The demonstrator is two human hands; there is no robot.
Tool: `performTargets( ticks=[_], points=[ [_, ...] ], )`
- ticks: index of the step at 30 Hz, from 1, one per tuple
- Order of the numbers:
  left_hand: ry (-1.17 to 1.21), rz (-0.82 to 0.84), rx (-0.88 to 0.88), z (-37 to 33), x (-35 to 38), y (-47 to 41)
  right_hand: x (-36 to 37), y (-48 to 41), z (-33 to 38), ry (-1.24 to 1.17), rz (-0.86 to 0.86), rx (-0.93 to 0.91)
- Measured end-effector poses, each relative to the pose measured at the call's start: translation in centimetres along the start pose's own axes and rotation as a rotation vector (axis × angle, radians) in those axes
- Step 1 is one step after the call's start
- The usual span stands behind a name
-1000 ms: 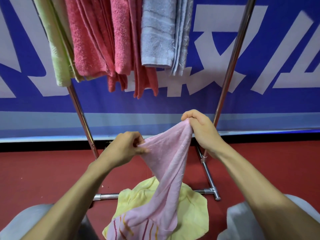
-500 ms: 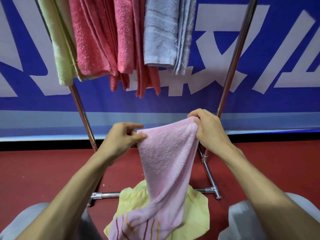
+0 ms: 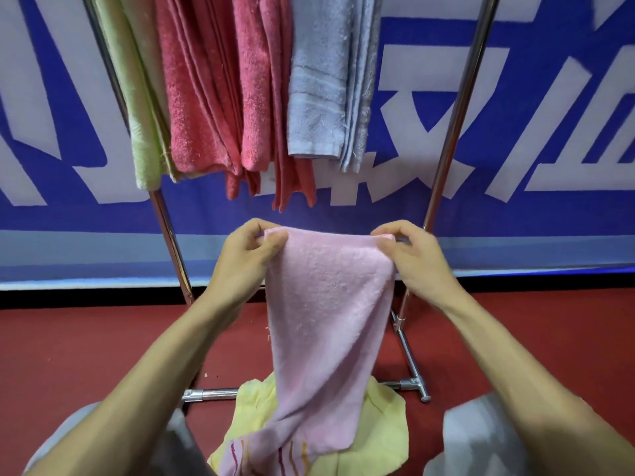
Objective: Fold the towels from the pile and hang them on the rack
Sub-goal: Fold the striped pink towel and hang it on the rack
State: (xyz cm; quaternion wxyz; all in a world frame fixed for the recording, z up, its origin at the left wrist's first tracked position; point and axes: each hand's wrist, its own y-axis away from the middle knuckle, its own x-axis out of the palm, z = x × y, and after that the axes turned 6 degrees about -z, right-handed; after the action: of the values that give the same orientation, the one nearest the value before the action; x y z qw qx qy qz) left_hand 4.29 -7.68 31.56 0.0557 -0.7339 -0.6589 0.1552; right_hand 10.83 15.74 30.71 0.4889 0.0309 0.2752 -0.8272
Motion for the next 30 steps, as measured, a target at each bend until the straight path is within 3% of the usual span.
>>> performTargets(
  ticks=[5,7,12,16,23,27,30],
  points=[
    [-0.076,0.009,0.139,-2.8,0.1,-2.3,-0.9,-2.0,1.1,0.205,-0.092,-0.046],
    [-0.092,-0.044,0.263,-9.5,-2.0,-1.3,-3.3,-2.2,7.5,0.205,-0.190,-0.154],
    [-0.193,-0.109,0.362,-10.7,-3.0,-2.9,-2.7,-3.6,10.5,0.345,-0.196,-0.256],
    [-0.259,-0.148,0.465,-15.6,-5.1,-2.8,-4.4,-4.4,15.6,0.272,-0.253,-0.299],
    [-0.290,-0.208,0.571,-22.7,-7.1,-4.0,-7.4,-6.5,22.7,-0.119,-0.186,-0.144],
    [-0.283,-0.328,0.675,-27.4,-7.1,-4.2,-9.2,-7.6,27.3,-0.102,-0.271,-0.277],
    [-0.243,-0.473,0.862,-29.9,-7.1,-4.2,-9.8,-7.9,29.3,0.033,-0.404,-0.399]
  ],
)
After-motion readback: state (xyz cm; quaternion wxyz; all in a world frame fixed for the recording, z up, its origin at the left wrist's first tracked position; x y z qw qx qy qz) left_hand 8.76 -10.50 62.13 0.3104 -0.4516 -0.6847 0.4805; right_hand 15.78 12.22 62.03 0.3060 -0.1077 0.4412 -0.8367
